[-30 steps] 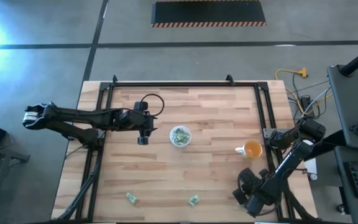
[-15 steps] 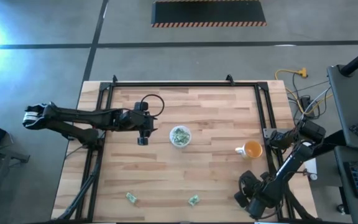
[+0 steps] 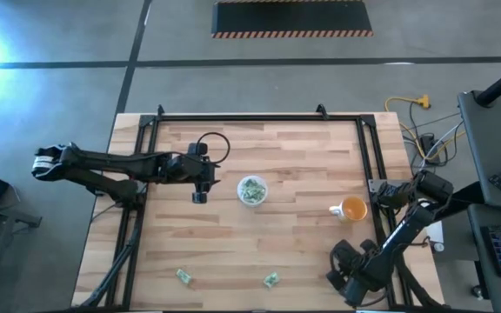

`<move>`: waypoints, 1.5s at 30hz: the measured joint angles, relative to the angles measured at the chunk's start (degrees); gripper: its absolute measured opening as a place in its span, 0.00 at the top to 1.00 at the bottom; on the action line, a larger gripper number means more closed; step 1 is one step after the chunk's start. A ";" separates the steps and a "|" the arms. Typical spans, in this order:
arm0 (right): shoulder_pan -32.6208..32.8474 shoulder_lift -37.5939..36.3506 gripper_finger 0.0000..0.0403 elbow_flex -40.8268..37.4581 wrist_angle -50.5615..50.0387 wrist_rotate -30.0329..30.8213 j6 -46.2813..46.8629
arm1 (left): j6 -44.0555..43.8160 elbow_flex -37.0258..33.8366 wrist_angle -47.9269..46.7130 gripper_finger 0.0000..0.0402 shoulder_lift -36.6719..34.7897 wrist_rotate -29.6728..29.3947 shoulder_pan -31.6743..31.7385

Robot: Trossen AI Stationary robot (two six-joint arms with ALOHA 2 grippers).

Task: Pick and place Stevia / Truvia into bins
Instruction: Put the light green stevia packet into the transparent container

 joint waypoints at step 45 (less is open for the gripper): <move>-39.32 0.17 0.98 17.52 12.92 40.63 -101.49 | -15.40 0.00 -4.77 0.53 0.02 0.59 -7.84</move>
